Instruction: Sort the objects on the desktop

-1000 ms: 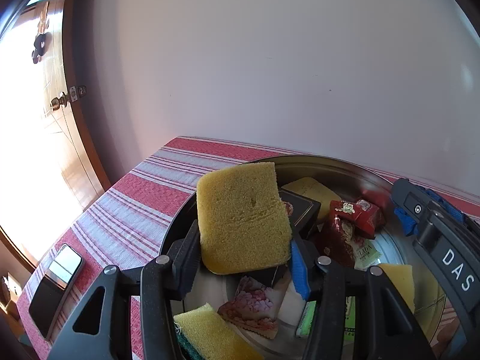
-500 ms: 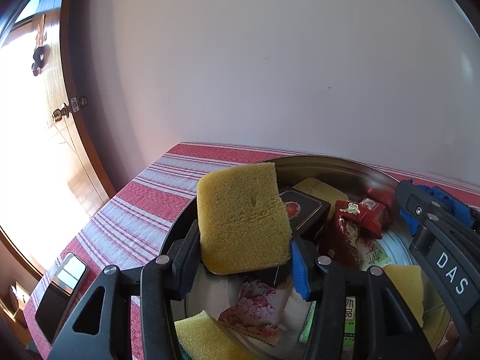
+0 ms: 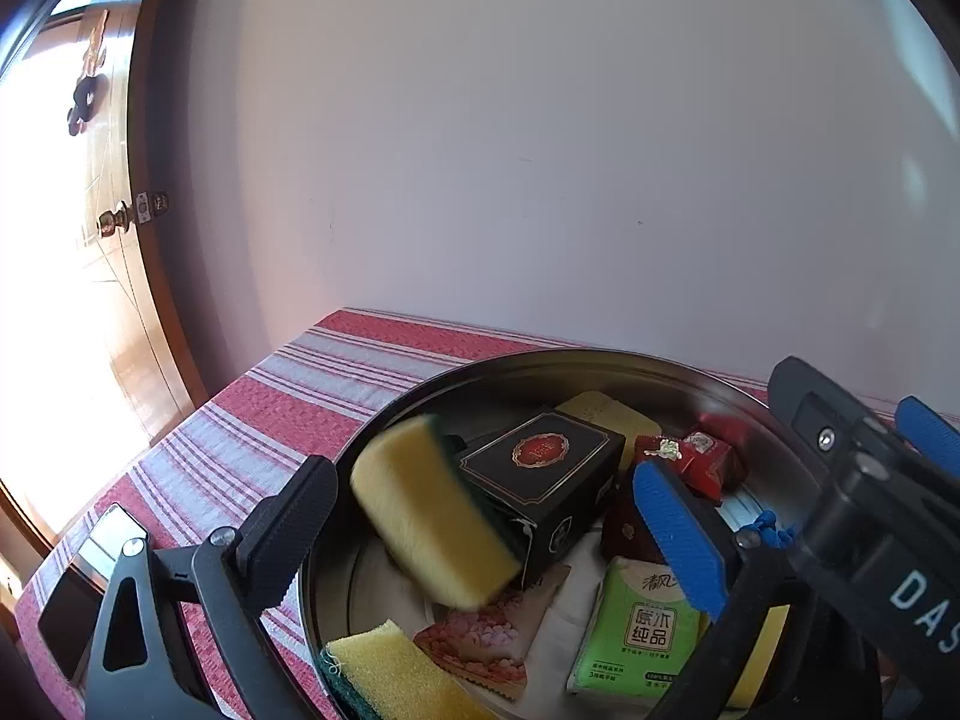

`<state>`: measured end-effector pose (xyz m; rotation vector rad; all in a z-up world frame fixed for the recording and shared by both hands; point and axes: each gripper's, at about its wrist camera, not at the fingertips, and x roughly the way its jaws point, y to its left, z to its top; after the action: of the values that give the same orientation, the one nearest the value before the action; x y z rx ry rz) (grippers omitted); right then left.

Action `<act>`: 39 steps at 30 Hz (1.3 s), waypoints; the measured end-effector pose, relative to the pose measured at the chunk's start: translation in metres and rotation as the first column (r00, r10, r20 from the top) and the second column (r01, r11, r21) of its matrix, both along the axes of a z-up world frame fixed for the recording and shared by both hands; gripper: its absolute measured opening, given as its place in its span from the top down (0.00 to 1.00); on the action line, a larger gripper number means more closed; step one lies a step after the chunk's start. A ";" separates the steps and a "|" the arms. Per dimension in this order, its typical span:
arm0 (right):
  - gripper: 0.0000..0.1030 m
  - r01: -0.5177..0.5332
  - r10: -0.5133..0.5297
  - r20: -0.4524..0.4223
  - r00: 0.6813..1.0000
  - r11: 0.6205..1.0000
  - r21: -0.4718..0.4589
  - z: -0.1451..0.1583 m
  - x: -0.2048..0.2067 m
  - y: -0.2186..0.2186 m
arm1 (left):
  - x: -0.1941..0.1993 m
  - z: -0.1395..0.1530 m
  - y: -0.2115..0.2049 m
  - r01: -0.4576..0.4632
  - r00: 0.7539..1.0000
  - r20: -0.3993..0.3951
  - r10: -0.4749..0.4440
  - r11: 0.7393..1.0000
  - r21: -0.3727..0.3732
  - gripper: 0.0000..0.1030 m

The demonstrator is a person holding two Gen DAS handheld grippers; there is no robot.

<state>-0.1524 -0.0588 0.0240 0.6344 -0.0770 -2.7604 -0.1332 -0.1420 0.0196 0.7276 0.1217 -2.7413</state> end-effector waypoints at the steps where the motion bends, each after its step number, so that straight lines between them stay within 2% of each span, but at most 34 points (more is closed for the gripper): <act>1: 0.01 0.004 -0.004 -0.005 1.000 1.000 -0.007 0.001 0.001 0.002 | 0.000 0.000 0.000 0.001 1.000 -0.003 -0.001 1.000 -0.001 0.02; 8: 0.00 0.011 -0.010 0.015 1.000 0.997 -0.076 0.000 0.002 0.013 | 0.004 0.001 0.004 0.004 0.999 -0.033 -0.004 1.000 -0.019 0.02; 14: 0.00 0.021 -0.021 -0.003 1.000 0.997 -0.074 -0.003 0.016 0.021 | 0.014 0.002 0.006 0.000 0.997 -0.072 -0.001 1.000 -0.013 0.02; 21: 0.00 0.022 -0.027 -0.039 0.999 0.994 -0.109 0.000 0.036 0.034 | 0.024 -0.001 0.016 0.009 0.996 -0.085 -0.013 0.999 -0.051 0.02; 27: 0.00 0.006 -0.016 -0.100 0.995 0.996 -0.093 0.001 0.057 0.038 | 0.041 0.002 0.015 0.009 0.994 -0.104 -0.010 1.000 -0.008 0.02; 32: 0.00 0.000 -0.011 -0.160 0.987 0.998 -0.064 0.005 0.073 0.038 | 0.051 0.002 0.018 0.004 0.996 -0.091 -0.002 1.000 0.015 0.02; 39: 0.00 0.043 -0.053 -0.207 0.977 0.998 -0.053 0.007 0.092 0.052 | 0.066 0.000 0.024 0.006 0.998 -0.061 -0.006 1.000 -0.007 0.02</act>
<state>-0.0600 -0.0068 0.0312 0.3324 -0.1136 -2.8443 -0.0668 -0.1177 0.0199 0.6428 0.1231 -2.7691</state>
